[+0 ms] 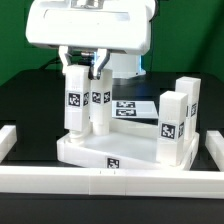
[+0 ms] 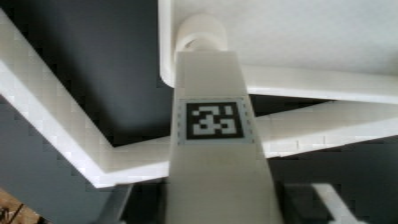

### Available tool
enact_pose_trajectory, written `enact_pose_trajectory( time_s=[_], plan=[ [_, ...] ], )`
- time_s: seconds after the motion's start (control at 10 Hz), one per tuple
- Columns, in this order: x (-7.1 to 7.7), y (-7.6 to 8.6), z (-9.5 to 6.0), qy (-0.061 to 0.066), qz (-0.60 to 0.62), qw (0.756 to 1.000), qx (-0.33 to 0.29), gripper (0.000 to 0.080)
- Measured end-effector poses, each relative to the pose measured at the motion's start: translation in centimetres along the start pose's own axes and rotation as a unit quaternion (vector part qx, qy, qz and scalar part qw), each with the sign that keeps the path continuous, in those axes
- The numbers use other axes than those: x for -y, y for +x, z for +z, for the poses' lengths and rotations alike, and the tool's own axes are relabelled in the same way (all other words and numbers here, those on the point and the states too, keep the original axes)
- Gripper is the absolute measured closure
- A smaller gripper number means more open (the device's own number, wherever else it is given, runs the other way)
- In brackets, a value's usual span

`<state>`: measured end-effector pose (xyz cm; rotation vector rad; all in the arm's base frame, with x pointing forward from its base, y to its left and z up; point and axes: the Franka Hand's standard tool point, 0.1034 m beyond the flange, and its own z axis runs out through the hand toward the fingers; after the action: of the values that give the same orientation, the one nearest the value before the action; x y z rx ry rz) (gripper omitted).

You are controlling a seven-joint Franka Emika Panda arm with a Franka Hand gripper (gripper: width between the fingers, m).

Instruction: Assemble desk

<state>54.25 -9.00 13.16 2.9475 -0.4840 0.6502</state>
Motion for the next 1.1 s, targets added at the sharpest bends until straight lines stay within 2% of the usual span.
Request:
enact_pose_trajectory(
  time_s=[0.4, 0.9, 1.0, 1.1],
  plan=[
    [-0.63, -0.64, 0.93, -0.008, -0.016, 1.0, 0.007, 0.0511],
    [-0.67, -0.41, 1.08, -0.011, -0.022, 1.0, -0.004, 0.0511],
    [-0.67, -0.43, 1.09, -0.011, -0.023, 1.0, -0.004, 0.0434],
    [-0.68, -0.44, 1.1, -0.012, -0.023, 1.0, -0.004, 0.0252]
  ],
)
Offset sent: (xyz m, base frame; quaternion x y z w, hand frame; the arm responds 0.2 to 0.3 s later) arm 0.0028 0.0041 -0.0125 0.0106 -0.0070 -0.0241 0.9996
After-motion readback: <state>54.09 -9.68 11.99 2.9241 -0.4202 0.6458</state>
